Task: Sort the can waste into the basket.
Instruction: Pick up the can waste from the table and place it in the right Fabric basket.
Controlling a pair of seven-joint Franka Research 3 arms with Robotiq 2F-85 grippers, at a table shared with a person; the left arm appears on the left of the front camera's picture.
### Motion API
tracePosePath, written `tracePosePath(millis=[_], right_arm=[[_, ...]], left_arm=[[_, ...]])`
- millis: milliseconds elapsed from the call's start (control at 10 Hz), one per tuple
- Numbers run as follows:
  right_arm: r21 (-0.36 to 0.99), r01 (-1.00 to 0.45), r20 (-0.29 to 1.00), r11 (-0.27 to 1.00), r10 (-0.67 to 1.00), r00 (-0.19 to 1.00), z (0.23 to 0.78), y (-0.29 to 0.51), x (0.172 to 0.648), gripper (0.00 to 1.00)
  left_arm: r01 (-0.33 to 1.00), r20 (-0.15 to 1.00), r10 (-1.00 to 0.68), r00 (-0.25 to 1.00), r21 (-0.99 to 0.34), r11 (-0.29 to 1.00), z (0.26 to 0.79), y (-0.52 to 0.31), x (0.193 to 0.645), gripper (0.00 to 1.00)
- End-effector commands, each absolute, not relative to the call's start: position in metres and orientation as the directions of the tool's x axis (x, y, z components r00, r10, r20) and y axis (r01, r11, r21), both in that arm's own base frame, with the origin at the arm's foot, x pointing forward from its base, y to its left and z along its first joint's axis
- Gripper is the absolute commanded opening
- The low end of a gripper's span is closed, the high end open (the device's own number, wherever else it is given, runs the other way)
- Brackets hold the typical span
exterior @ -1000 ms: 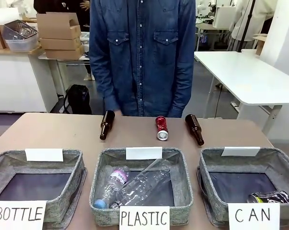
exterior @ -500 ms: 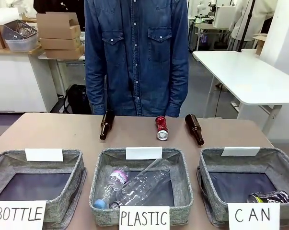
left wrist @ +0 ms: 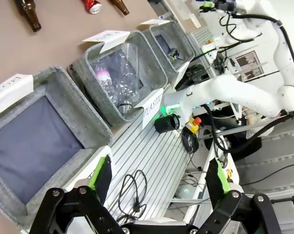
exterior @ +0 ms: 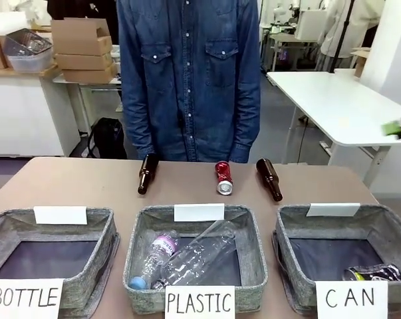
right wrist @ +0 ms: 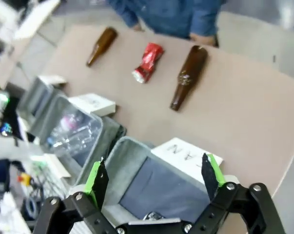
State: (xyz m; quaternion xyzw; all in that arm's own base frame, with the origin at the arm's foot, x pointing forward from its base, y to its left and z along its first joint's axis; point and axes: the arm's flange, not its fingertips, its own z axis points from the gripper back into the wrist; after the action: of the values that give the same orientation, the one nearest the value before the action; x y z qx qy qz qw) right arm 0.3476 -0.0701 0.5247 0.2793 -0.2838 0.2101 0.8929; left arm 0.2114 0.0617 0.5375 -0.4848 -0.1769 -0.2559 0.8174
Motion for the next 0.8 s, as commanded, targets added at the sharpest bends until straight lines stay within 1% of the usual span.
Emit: tracePosePath(millis=[0,100,300,400,500,600,700], right_arm=[[0.372,-0.584,0.600,0.721,0.294,0.744,0.488,-0.050,0.340,1.00],[0.380,-0.534,0.624,0.756,0.217,0.751,0.525,-0.070,0.348,1.00],[0.380,-0.534,0.624,0.756,0.217,0.751,0.525,-0.070,0.348,1.00],[0.375,-0.566,0.615,0.734,0.260,0.744,0.506,-0.049,0.349,1.00],[0.356,-0.534,0.627,0.767,0.227,0.745,0.508,-0.038,0.361,1.00],[0.333,-0.580,0.646,0.744,0.268,0.714,0.516,-0.014,0.386,1.00],[0.314,-0.575,0.606,0.756,0.307,0.734,0.529,0.015,0.412,1.00]], left_arm=[[0.611,0.555,-0.257,0.791,-0.690,0.388,0.540,0.063,0.211,1.00],[0.611,0.555,-0.257,0.791,-0.690,0.388,0.540,0.063,0.211,1.00],[0.611,0.555,-0.257,0.791,-0.690,0.388,0.540,0.063,0.211,1.00],[0.611,0.555,-0.257,0.791,-0.690,0.388,0.540,0.063,0.211,1.00],[0.611,0.555,-0.257,0.791,-0.690,0.388,0.540,0.063,0.211,1.00],[0.611,0.555,-0.257,0.791,-0.690,0.388,0.540,0.063,0.211,1.00],[0.611,0.555,-0.257,0.791,-0.690,0.388,0.540,0.063,0.211,1.00]])
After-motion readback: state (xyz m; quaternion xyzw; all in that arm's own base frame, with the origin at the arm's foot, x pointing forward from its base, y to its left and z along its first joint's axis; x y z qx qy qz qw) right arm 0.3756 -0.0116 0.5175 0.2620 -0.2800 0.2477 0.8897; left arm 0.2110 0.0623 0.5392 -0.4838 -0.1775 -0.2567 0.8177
